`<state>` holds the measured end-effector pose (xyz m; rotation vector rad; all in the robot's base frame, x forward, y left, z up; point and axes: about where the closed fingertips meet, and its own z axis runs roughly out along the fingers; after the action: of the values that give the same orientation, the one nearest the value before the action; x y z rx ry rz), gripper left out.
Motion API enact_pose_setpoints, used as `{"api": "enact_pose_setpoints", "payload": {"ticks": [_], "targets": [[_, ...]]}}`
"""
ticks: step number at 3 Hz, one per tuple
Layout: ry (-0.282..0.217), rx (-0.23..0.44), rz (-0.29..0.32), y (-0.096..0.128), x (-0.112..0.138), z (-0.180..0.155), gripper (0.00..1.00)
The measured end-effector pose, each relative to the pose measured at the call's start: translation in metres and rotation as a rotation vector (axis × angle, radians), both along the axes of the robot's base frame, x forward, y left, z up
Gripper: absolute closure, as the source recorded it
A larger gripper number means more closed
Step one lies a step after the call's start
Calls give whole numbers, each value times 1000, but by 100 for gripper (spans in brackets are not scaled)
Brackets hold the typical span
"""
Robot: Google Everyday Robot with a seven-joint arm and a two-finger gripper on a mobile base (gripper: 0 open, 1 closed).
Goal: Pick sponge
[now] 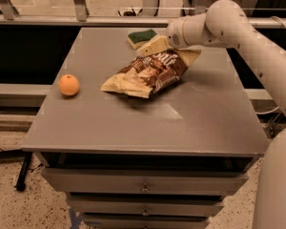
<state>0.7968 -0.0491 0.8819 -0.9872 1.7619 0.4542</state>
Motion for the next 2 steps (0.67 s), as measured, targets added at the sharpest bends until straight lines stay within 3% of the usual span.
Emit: {"api": "enact_pose_setpoints", "payload": {"ticks": [2], "targets": [[-8,34,-82,-5,16,6,0]]}}
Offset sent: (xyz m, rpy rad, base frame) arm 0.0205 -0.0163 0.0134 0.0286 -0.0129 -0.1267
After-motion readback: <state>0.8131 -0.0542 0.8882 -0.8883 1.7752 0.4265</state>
